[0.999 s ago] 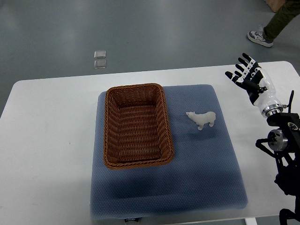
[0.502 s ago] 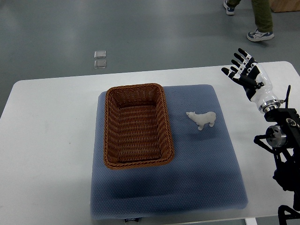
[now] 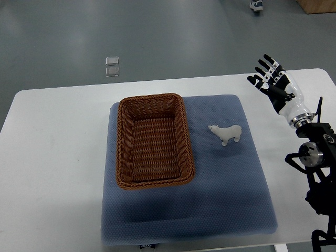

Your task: Place white bear in brown basket with right hand

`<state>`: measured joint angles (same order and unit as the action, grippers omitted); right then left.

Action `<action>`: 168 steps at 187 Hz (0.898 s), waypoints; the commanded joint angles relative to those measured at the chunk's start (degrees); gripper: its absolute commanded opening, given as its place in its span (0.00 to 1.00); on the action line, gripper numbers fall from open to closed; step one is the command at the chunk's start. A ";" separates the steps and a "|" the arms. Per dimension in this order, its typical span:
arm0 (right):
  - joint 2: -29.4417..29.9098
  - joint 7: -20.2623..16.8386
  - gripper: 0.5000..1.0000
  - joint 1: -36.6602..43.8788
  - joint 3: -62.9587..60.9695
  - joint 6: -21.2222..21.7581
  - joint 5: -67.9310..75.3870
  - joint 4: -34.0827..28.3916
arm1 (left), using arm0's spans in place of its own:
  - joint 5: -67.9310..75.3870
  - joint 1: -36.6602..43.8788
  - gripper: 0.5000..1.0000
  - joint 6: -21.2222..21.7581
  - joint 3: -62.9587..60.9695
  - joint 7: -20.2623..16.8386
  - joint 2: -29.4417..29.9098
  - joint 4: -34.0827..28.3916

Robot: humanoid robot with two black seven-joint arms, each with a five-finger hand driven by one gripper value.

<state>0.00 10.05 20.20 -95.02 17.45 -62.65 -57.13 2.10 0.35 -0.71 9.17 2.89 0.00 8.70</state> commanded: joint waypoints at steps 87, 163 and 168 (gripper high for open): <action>-1.06 0.05 0.86 0.19 0.71 4.70 0.16 -0.96 | 0.01 0.00 1.00 0.01 -0.03 0.02 0.00 0.00; -6.42 3.75 0.83 1.07 7.21 6.64 -0.98 -1.23 | 0.01 0.00 1.00 0.01 -0.03 0.02 0.00 0.00; -7.64 4.45 0.83 1.07 8.79 6.64 -0.98 -1.40 | 0.01 0.00 1.00 0.01 -0.03 -0.07 0.00 0.00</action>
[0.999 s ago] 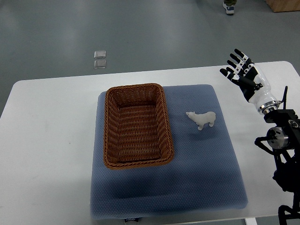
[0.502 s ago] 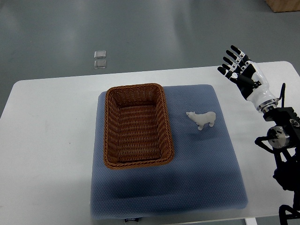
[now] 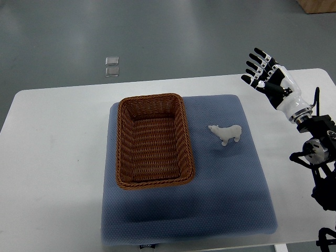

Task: Place white bear in brown basket with right hand
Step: 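Reach the open right hand down toward the white polar bear figurine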

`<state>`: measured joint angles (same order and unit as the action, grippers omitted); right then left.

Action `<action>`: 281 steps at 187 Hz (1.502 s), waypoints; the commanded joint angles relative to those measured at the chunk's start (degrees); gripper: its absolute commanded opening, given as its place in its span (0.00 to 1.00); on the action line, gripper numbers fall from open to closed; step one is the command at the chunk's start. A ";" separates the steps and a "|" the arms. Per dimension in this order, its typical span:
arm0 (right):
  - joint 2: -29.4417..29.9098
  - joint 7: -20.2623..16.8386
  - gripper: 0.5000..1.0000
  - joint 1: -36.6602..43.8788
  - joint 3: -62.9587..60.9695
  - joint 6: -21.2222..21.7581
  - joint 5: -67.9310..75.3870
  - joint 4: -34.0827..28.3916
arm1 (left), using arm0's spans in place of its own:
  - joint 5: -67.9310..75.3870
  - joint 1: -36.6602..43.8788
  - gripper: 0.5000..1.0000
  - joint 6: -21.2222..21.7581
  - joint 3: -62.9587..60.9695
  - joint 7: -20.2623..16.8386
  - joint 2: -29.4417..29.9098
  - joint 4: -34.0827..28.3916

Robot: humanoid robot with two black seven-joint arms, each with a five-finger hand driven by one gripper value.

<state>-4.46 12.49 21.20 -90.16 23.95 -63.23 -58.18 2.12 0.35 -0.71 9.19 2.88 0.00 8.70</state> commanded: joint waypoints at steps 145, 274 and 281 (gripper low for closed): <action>-28.15 8.34 0.83 5.00 39.71 -6.37 -29.67 -13.72 | -0.01 0.00 1.00 0.00 -0.05 0.02 0.00 0.00; -29.29 1.31 0.65 9.04 46.75 -9.80 -32.83 -12.31 | -0.01 0.00 1.00 0.00 0.04 -0.07 0.00 0.00; -29.11 1.13 0.63 9.13 46.92 -9.98 -32.83 -12.05 | -0.01 0.00 1.00 0.00 0.04 0.02 0.00 0.00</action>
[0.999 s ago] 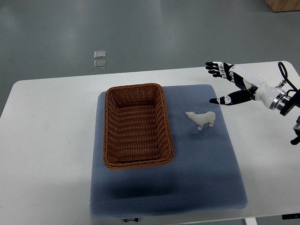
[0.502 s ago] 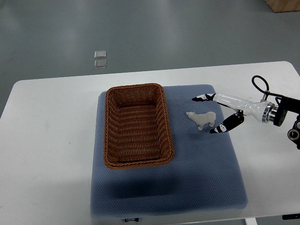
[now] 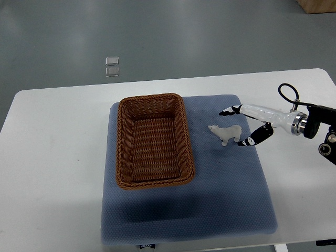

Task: Place white bear in brown basket with right hand
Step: 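Reach the open right hand down toward the white polar bear figurine, then close the right hand fingers around the white bear and lift it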

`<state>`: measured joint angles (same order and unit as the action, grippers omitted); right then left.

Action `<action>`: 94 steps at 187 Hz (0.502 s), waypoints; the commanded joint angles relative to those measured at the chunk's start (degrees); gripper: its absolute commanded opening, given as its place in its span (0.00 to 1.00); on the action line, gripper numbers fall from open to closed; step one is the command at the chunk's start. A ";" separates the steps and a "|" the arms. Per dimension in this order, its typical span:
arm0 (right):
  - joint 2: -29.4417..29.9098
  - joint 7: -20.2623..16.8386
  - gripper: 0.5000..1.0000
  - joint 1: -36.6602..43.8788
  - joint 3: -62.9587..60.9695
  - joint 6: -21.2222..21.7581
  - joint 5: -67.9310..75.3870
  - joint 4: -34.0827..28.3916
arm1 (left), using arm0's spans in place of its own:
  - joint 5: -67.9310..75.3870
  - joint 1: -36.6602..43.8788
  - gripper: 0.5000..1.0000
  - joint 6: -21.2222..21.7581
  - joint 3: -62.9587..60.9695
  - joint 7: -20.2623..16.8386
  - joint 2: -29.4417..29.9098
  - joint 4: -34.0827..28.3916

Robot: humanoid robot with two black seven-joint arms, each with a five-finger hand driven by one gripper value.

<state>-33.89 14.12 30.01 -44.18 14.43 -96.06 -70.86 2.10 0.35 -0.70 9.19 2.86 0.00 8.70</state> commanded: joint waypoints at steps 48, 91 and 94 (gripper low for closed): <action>1.02 -1.90 0.59 1.45 3.57 -0.99 -0.09 1.60 | 0.01 0.00 1.00 0.00 0.03 -0.05 0.00 0.00; 1.46 -2.08 0.51 3.39 6.47 -2.66 -0.18 3.01 | 0.01 0.00 1.00 0.00 -0.05 0.04 0.00 0.00; 1.46 -2.08 0.48 3.39 6.56 -2.66 -0.27 3.18 | 0.01 0.00 1.00 0.00 -0.05 0.04 0.00 0.00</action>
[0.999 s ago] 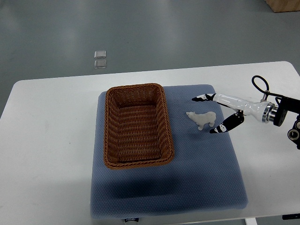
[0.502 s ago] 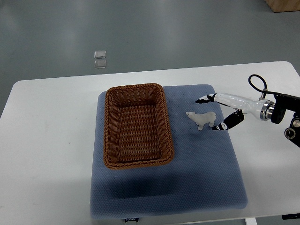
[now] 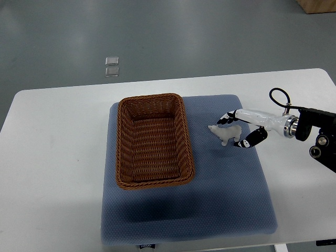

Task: Place white bear in brown basket with right hand
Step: 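Close the right hand fingers around the white bear and lift it, then carry the bear over the brown basket and open the right hand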

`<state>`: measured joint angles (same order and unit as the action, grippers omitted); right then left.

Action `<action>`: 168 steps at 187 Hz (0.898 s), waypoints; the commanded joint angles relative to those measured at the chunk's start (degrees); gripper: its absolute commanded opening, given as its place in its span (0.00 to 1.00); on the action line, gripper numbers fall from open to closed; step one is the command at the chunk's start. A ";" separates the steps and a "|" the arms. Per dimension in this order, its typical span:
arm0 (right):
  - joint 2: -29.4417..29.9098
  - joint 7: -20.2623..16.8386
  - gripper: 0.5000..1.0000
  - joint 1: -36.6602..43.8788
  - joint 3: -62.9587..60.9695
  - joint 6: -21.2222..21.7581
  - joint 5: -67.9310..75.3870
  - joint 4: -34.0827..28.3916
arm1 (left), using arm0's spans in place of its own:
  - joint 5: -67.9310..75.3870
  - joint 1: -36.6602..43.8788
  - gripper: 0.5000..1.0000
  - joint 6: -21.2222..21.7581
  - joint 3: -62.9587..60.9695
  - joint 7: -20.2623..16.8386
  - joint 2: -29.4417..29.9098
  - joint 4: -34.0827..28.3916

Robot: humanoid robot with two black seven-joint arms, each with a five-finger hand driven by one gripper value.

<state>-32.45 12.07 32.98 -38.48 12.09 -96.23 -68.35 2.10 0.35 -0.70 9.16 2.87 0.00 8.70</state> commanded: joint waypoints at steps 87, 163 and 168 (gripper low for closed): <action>1.25 0.06 0.00 1.30 1.83 -0.32 -0.45 2.34 | 0.01 0.00 1.00 0.00 -0.02 0.03 0.00 0.00; 0.99 1.55 0.00 7.01 0.60 -2.60 3.06 1.29 | 0.01 0.00 1.00 0.00 0.07 0.03 0.00 0.00; 1.17 1.55 0.00 7.45 0.69 -2.51 3.24 1.11 | 0.01 0.00 1.00 0.00 -0.02 0.03 0.00 0.00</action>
<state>-31.55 13.17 38.42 -37.84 9.48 -94.04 -66.69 2.11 0.35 -0.70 9.19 2.88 0.00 8.70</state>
